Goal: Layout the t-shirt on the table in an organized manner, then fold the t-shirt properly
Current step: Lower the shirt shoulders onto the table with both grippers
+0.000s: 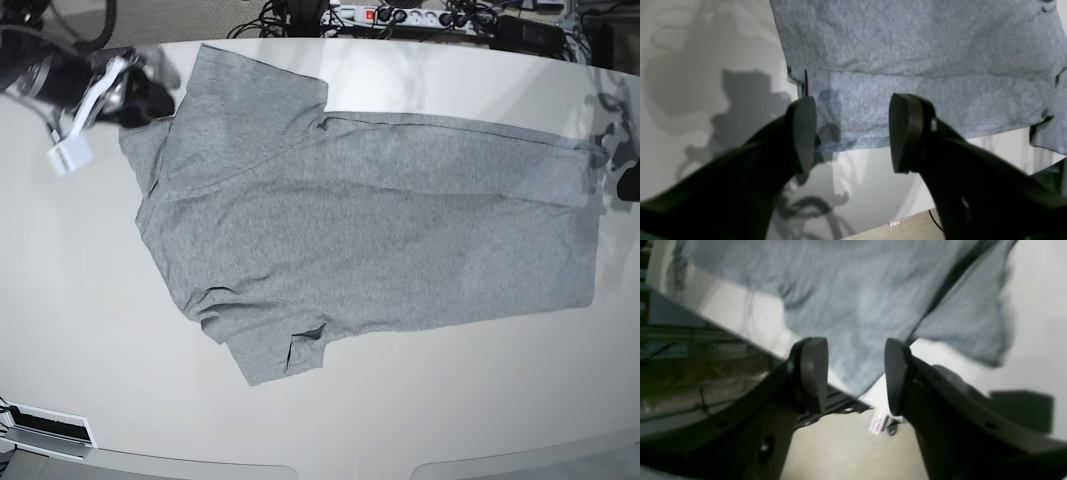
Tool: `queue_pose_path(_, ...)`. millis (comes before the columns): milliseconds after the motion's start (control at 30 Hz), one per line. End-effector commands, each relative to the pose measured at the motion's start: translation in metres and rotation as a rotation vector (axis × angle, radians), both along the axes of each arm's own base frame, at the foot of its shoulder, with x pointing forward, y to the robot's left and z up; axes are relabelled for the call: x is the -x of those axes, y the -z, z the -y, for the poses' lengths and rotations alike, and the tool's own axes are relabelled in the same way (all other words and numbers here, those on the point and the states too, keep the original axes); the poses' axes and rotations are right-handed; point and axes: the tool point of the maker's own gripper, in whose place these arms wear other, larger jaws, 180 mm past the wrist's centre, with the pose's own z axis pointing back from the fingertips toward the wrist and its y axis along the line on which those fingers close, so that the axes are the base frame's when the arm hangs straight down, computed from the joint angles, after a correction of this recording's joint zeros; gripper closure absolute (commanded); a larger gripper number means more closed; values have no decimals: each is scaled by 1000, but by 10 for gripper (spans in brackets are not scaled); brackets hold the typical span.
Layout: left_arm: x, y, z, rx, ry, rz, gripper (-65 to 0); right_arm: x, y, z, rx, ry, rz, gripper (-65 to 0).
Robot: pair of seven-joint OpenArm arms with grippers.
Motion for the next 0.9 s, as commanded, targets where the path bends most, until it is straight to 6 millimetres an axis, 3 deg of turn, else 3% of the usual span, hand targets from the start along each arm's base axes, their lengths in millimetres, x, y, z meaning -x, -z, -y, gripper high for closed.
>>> queue_pose_path(0, -12, -20, -5, -10, 3, 61, -358, -2, -8, -4, -32, 20, 40, -300)
queue_pose_path(267, -13, -21, -5, -8, 1, 66, -358, 8, 27, -5, 3, 246, -64, -338)
queue_pose_path(400, -13, -21, -6, -7, -5, 65, -358, 18, 66, 2, -18, 311, -175, -348)
queue_pose_path(533, -13, -20, -6, -3, -10, 64, -358, 22, 97, -11, -131, 322, -269, -347)
queue_pose_path(767, -12, -18, -4, 3, -12, 62, -358, 33, 98, -59, -361, 203, -328, -341)
queue_pose_path(800, -12, -18, -4, 5, -13, 63, -358, 33, 97, -65, -373, 187, -329, -321)
queue_pose_path(867, -11, -17, -3, 8, -14, 63, -358, 30, 90, -74, -401, 155, -320, -194)
